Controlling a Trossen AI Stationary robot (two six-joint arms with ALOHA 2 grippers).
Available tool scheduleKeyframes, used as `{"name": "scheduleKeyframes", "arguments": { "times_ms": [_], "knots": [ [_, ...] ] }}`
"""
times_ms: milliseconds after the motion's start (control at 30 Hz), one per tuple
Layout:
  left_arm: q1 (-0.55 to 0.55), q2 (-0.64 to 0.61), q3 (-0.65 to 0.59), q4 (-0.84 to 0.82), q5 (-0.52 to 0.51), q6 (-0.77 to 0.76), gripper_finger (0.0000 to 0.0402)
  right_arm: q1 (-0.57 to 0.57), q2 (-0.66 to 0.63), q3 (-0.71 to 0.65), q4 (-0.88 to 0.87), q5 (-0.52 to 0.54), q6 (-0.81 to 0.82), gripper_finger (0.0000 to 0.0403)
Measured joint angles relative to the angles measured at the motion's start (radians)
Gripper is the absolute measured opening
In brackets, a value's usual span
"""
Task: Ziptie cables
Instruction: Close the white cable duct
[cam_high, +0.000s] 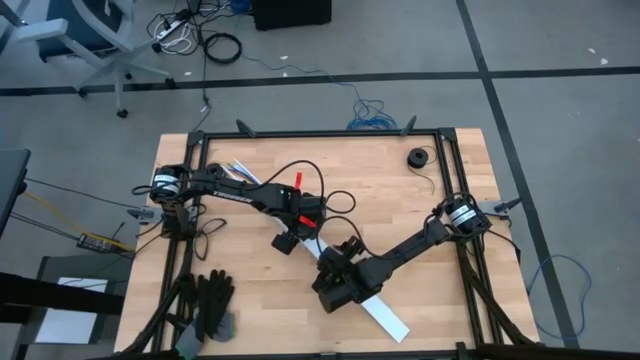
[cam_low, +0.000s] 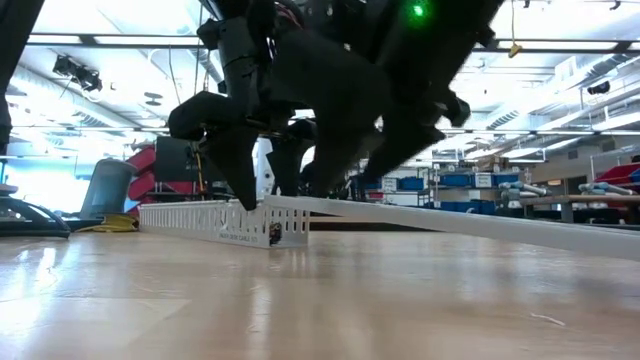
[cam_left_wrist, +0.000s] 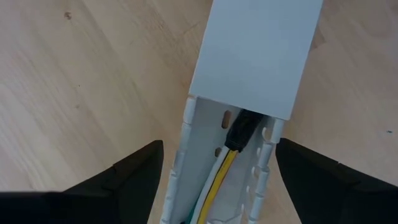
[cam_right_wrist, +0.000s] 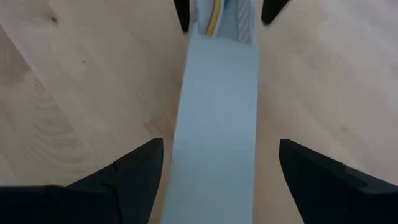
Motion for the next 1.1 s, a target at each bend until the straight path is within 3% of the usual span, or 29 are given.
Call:
{"name": "scheduleKeyframes", "arguments": {
  "times_ms": [233,400,667,933,1100],
  "knots": [
    [0.000,0.000,0.000,0.000,-0.032,0.000,0.0287,0.019,0.000,0.081,-0.040,0.106,-0.073,0.0296],
    [0.000,0.000,0.018,-0.045,-0.033,-0.008,0.0287,0.020,0.000,0.085,-0.046,0.108,-0.064,0.0284],
    [0.000,-0.001,0.104,-0.117,-0.033,-0.049,0.0283,0.031,0.000,0.085,-0.046,0.108,-0.048,0.0189],
    [0.000,0.000,0.106,-0.176,-0.025,-0.087,0.0283,0.060,0.000,0.085,-0.083,0.144,0.000,0.0110],
    [-0.002,-0.044,0.100,-0.214,0.163,-0.122,0.0282,0.100,0.000,0.085,-0.167,0.208,0.118,0.0079]
  ]
}}
